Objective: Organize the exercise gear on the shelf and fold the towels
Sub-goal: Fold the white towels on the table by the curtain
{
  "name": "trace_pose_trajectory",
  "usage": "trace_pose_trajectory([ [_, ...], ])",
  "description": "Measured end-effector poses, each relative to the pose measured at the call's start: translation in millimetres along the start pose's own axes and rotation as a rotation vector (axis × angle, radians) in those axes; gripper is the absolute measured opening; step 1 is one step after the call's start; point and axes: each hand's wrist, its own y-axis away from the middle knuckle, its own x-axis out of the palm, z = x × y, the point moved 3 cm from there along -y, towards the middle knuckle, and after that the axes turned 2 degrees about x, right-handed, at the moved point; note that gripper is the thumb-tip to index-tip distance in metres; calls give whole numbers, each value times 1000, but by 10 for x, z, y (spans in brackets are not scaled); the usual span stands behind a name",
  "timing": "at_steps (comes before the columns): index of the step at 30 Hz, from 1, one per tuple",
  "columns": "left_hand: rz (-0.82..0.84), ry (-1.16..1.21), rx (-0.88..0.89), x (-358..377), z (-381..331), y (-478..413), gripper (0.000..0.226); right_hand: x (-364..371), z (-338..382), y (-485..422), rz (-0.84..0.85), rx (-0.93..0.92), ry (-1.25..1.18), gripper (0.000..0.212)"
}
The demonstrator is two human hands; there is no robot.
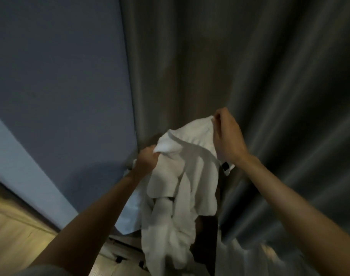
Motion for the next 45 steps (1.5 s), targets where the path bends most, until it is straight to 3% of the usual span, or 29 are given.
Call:
trace_pose_trajectory([
  [5, 63, 33, -49, 168, 370, 181, 38, 584, -374, 503, 227, 208, 77, 11],
  [10, 164, -36, -63, 433, 857, 427, 62, 1175, -593, 1015, 525, 252, 171, 8],
  [14, 269, -48, -270, 690, 1349, 717, 83, 1590, -646, 1454, 626, 383, 195, 18],
  [20, 428, 40, -456, 1259, 1829, 1187, 105, 2068, -736, 2146, 983, 651, 88, 41],
  [25, 509, 58, -522, 1507, 1945, 1271, 114, 2286, -782, 2402, 782, 1163, -326, 65],
  [28, 540, 139, -495, 1535, 1866, 1320, 95, 2355, -773, 2424, 680, 1249, -341, 71],
  [31, 485, 275, -461, 1361, 1714, 1353, 75, 2274, -720, 2295, 686, 1180, -295, 58],
  [39, 257, 293, -274, 333, 822, 961, 69, 1635, -227, 1327, 383, 810, -522, 19],
  [45, 13, 376, 146, -771, -308, 448, 53, 842, 390, 320, 221, 472, -592, 15],
])
